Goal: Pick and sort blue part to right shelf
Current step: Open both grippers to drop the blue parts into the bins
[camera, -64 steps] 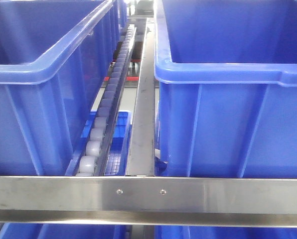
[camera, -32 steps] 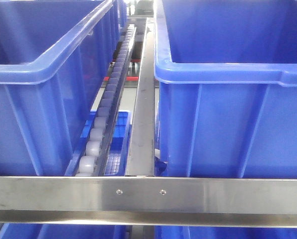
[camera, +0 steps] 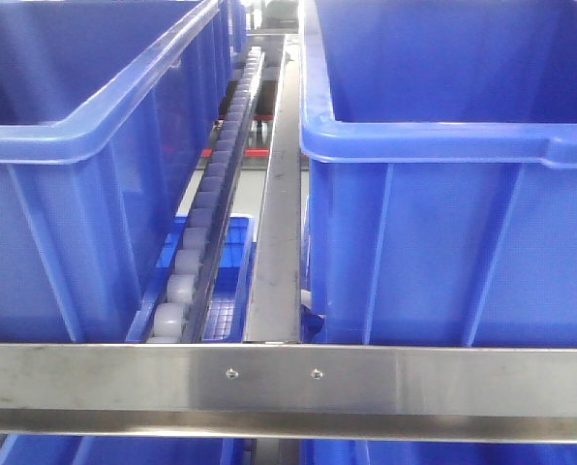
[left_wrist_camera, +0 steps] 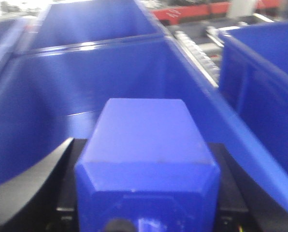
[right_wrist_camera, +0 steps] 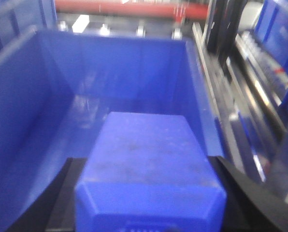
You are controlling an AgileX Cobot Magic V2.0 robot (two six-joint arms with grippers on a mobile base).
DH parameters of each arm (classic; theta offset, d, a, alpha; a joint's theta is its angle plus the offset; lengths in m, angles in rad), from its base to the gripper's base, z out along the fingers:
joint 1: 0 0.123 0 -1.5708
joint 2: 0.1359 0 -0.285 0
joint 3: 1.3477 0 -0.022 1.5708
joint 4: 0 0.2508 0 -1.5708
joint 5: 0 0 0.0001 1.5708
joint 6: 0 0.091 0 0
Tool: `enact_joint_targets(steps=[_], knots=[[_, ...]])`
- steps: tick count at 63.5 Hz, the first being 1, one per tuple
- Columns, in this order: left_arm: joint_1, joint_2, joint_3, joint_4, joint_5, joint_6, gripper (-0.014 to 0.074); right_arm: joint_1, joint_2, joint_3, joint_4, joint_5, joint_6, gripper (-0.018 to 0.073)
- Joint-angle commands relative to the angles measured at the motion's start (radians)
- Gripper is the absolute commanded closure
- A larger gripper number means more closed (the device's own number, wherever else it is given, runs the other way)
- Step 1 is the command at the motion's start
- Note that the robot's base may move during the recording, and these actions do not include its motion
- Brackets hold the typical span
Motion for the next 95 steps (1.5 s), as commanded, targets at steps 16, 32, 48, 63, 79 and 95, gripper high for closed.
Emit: enact_joint_targets(steps=[16, 32, 48, 63, 79, 95], knots=[[-0.017, 0.4, -0.196, -0.012, -0.184, 0.002, 0.0244, 0.109, 0.356, -0.127, -0.035, -0.204, -0.005, 0.0148], [-0.017, 0.53, -0.246, -0.012, -0.176, -0.002, 0.0243, 0.109, 0.467, -0.127, -0.034, -0.26, -0.005, 0.0148], [-0.017, 0.535, -0.246, 0.0, -0.123, -0.002, 0.016, 0.109, 0.471, -0.127, -0.034, -0.262, -0.005, 0.005], [-0.017, 0.536, -0.246, 0.0, -0.079, -0.002, -0.0052, 0.109, 0.471, -0.127, -0.034, -0.235, -0.005, -0.0065], [-0.017, 0.518, -0.283, 0.004, -0.033, -0.002, 0.0123, 0.109, 0.436, -0.128, -0.006, -0.215, -0.005, -0.0013], [-0.013, 0.493, -0.317, 0.002, -0.012, -0.002, 0.0455, 0.109, 0.388, -0.128, 0.081, -0.201, -0.005, 0.0481]])
